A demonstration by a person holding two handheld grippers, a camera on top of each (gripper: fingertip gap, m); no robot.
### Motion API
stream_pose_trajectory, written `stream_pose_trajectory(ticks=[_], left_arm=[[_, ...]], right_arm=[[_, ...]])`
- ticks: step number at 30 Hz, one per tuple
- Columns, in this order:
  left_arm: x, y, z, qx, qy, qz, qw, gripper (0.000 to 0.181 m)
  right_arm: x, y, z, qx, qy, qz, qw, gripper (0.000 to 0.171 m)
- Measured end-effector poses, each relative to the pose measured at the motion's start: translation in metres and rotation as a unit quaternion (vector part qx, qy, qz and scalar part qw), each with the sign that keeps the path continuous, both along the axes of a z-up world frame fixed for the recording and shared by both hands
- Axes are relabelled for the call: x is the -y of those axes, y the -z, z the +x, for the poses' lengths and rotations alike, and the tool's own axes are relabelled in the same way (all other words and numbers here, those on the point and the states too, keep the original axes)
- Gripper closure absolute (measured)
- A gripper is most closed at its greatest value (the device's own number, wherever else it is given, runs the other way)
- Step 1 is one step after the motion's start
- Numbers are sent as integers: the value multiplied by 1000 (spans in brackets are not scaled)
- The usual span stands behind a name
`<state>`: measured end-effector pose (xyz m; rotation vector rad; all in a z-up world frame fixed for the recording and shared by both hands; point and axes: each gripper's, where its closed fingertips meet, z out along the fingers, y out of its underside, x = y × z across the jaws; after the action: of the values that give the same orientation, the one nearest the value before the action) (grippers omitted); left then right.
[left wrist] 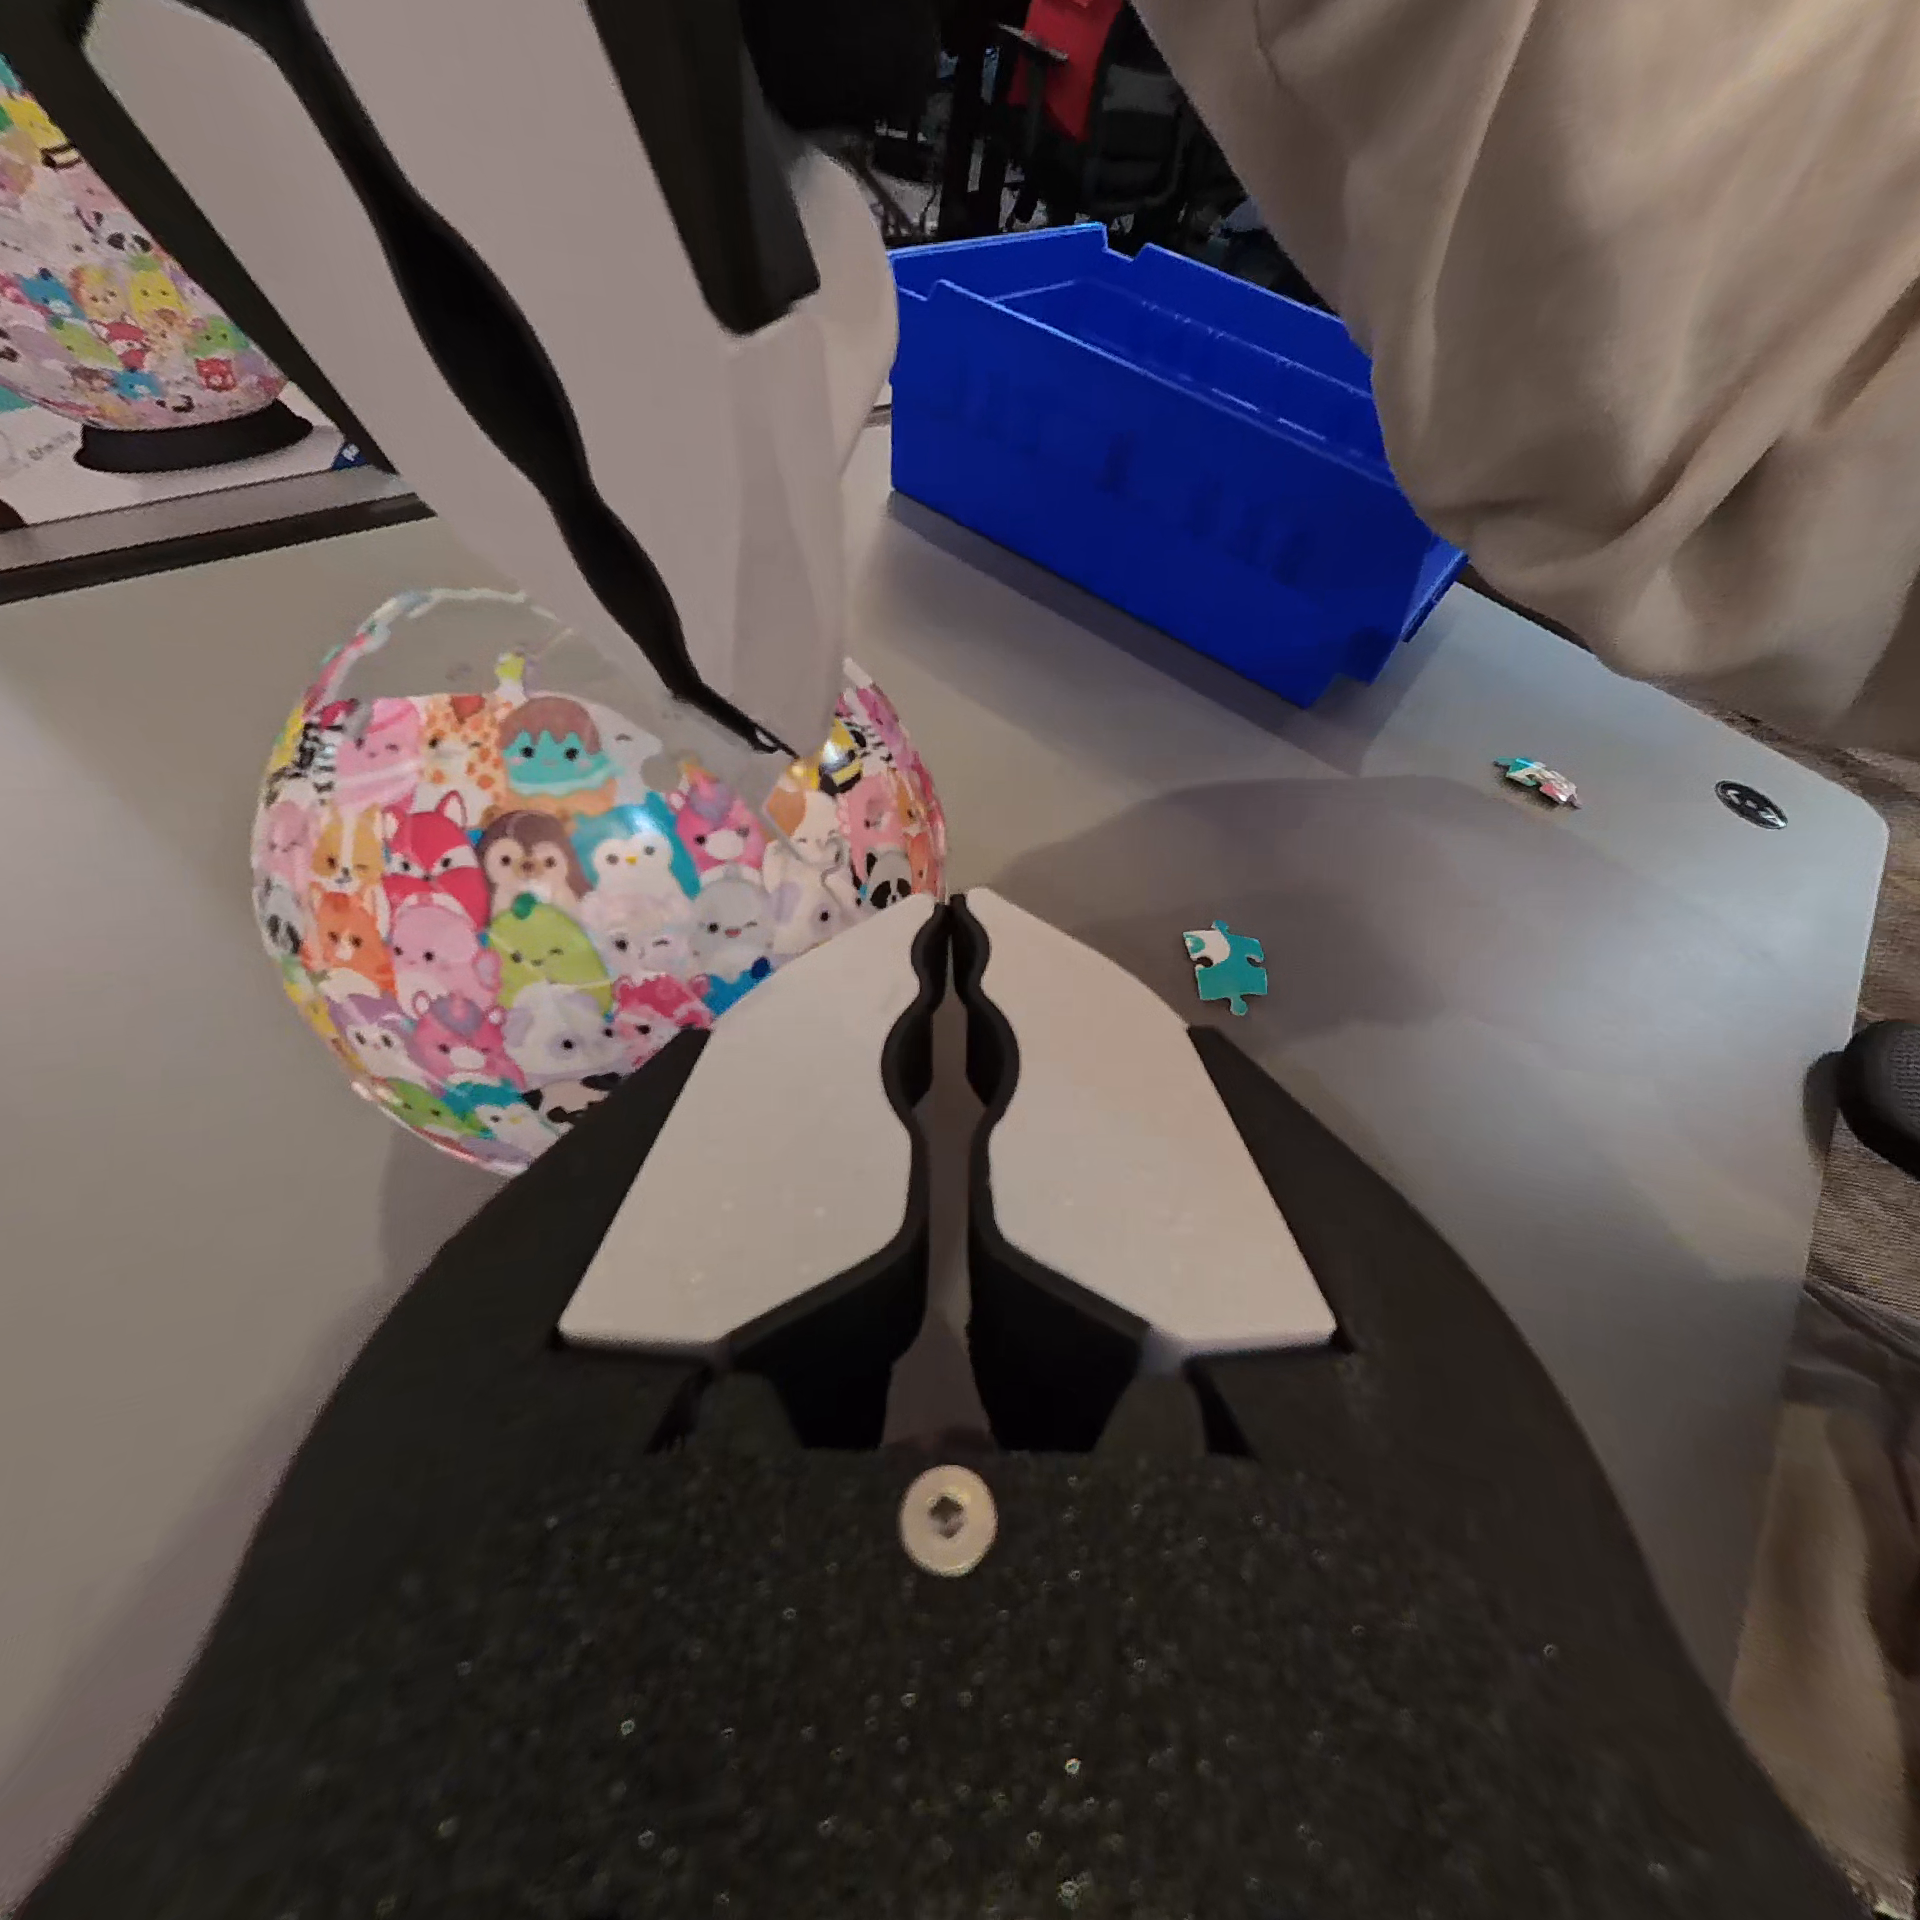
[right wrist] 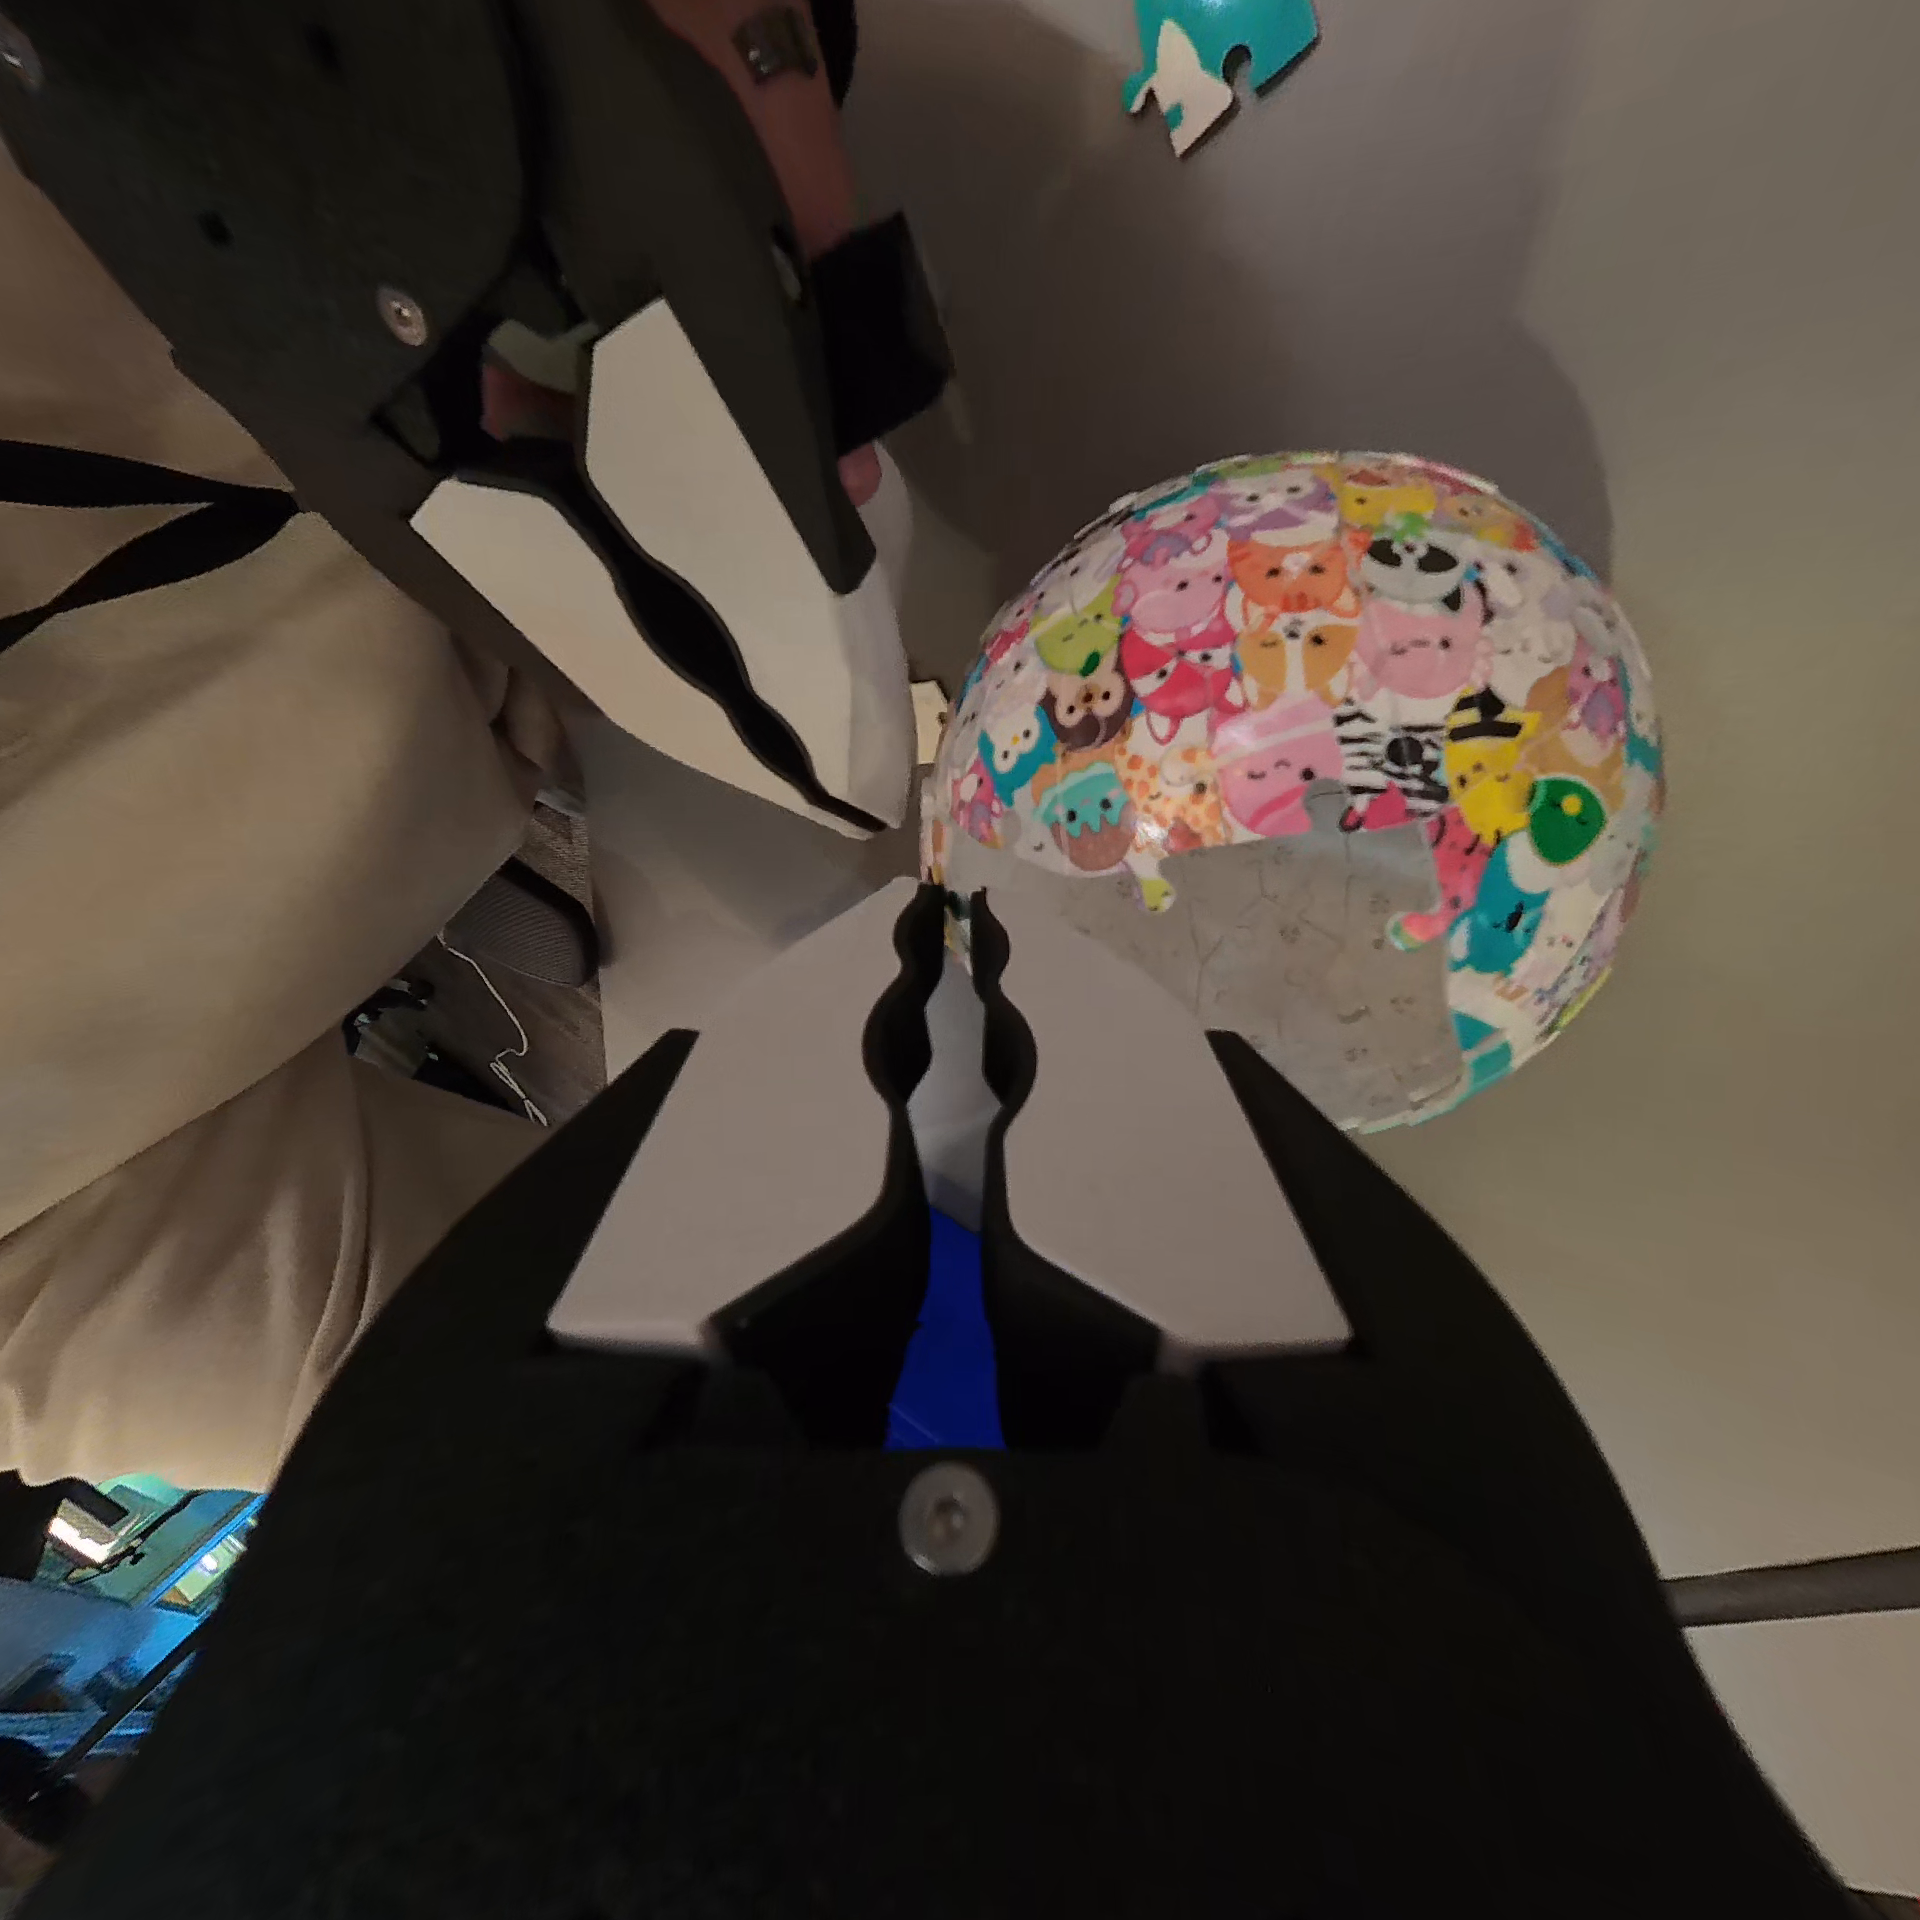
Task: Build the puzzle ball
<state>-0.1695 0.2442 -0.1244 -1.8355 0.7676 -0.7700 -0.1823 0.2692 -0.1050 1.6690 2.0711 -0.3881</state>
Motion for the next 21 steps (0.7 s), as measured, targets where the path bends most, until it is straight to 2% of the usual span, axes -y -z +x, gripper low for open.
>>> stream_pose_trajectory(ticks=[17, 21], left_arm=[[-5, -6, -5, 27, 5, -11, 1000, 181], [-5, -7, -5, 30, 4, -12, 999, 181]], right_arm=[[-1, 0, 0, -1, 0, -5, 1000, 166], [-1, 0, -1, -25, -12, -2, 1000, 166]])
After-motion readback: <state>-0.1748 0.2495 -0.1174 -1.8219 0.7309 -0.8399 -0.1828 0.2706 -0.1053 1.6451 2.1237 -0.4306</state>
